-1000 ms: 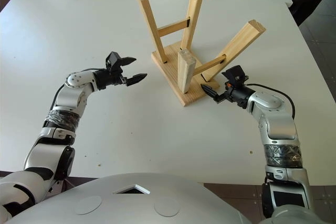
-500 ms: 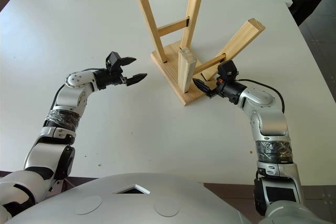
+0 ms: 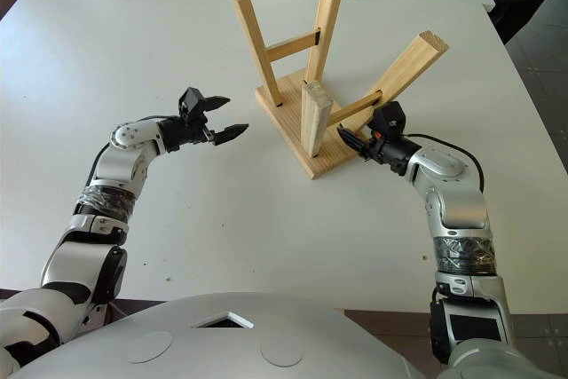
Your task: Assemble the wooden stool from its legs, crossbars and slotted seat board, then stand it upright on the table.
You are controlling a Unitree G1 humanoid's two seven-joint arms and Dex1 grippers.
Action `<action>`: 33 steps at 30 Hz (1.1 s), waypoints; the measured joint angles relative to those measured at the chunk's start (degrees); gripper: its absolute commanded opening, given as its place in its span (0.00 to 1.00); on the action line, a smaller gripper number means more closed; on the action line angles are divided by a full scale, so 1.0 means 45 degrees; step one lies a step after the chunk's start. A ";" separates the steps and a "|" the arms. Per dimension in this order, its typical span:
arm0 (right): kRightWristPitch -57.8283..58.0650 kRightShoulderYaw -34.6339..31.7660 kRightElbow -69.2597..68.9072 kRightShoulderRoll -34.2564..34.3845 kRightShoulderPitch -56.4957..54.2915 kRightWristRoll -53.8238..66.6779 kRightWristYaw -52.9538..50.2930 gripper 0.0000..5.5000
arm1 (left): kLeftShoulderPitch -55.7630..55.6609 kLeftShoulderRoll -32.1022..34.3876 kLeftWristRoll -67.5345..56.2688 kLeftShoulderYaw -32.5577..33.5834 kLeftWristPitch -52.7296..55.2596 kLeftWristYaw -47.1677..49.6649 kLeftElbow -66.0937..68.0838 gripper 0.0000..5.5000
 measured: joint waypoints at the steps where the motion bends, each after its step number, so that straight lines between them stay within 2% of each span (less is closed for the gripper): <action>1: -0.0020 0.0000 0.0001 0.0000 0.0000 -0.0003 -0.0001 0.44 | 0.0000 0.0003 0.0000 0.0000 0.0000 -0.0002 0.0002 0.80; 8: -0.0286 0.0130 0.0134 -0.0160 -0.0017 -0.0291 0.0239 0.24 | -0.0455 0.0340 0.0033 0.0235 -0.0102 0.0004 0.0708 0.80; 20: -0.1194 0.1163 0.0650 -0.0869 -0.0633 -0.0521 0.2034 0.24 | -0.1365 0.1171 0.0138 0.0793 -0.1054 -0.0156 0.2740 0.80; 26: -0.2417 0.1762 0.2074 -0.1401 -0.1744 -0.0880 0.3276 0.24 | -0.1351 0.2546 0.0334 0.1172 -0.1669 -0.0619 0.4033 0.80; 29: -0.3097 0.2102 0.2803 -0.1557 -0.2293 -0.0984 0.3965 0.24 | -0.0741 0.3411 0.0405 0.1169 -0.2115 -0.1654 0.4055 0.80; 33: -0.3605 0.2741 0.3241 -0.1609 -0.2618 -0.0930 0.5342 0.24 | -0.0358 0.3855 0.0556 0.1038 -0.2226 -0.2315 0.4229 0.80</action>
